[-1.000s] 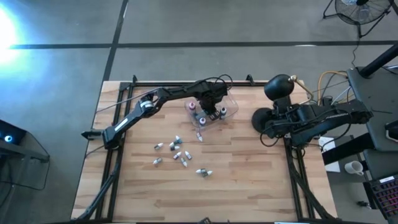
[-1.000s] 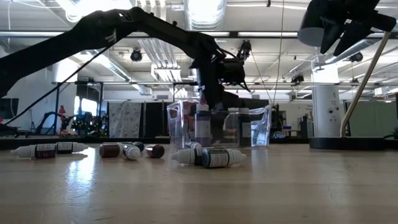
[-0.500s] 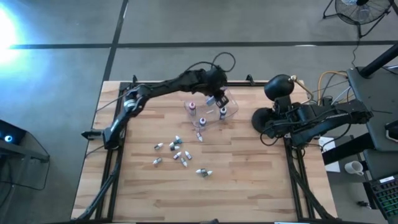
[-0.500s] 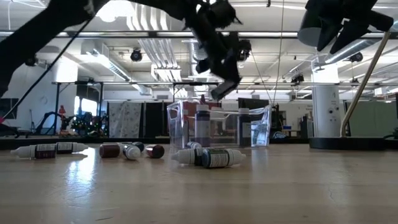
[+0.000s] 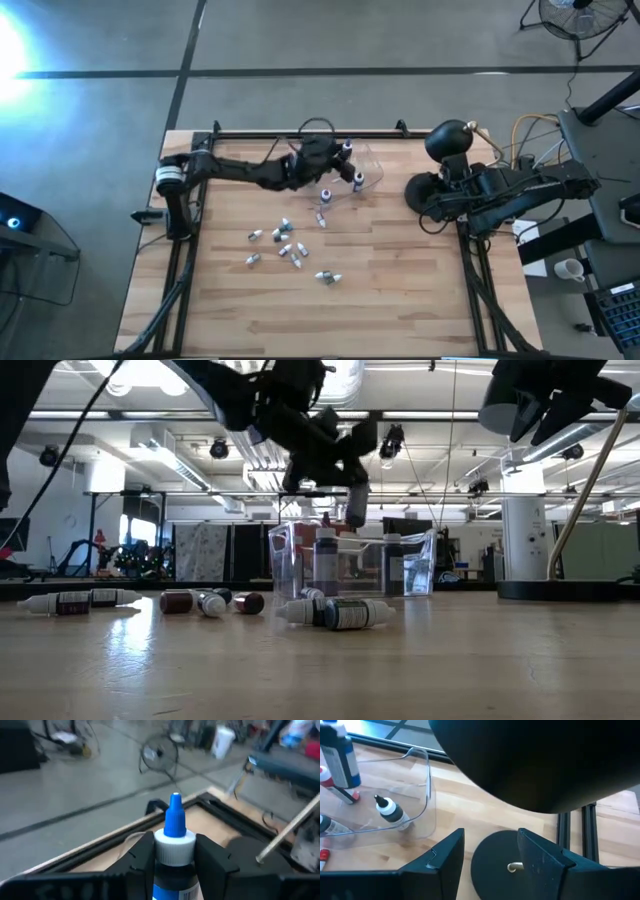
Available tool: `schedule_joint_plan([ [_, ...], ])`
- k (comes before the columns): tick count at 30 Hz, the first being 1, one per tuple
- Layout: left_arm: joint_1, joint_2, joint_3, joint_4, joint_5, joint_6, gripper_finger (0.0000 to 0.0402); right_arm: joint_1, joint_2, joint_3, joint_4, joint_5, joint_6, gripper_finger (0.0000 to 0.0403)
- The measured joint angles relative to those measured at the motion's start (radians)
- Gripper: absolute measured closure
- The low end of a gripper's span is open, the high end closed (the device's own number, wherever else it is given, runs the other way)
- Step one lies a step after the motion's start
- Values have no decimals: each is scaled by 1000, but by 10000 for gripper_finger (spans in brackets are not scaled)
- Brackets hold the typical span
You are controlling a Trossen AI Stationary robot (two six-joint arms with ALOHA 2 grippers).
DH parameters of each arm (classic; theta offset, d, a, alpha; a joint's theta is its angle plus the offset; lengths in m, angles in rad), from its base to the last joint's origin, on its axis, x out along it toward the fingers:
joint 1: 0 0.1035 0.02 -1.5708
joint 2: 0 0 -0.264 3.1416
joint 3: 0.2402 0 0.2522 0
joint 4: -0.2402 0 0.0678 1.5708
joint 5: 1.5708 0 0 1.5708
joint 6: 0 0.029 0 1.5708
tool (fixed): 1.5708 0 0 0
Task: Pick & Place food coloring
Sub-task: Put the large blue food coloring bottle into the transparent bin
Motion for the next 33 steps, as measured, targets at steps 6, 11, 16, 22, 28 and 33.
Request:
schedule_joint_plan([
  [6,-4,-6,-56,-17,-64,-18,313,0,-7,0,-4,7,-4,227],
  [11,-8,-6,-65,-9,-84,-16,315,0,-23,0,-2,8,-23,227],
  [16,-44,-69,-61,-39,-96,40,316,0,-40,0,-5,6,-22,227],
  [22,-108,-254,-95,-185,-310,103,316,0,-58,0,-6,11,-30,227],
  [28,-177,-431,-309,-247,-553,-128,316,0,-63,0,-7,17,-41,227],
  [33,-209,-501,-486,-248,-706,-281,316,0,-63,0,-7,18,-40,227],
])
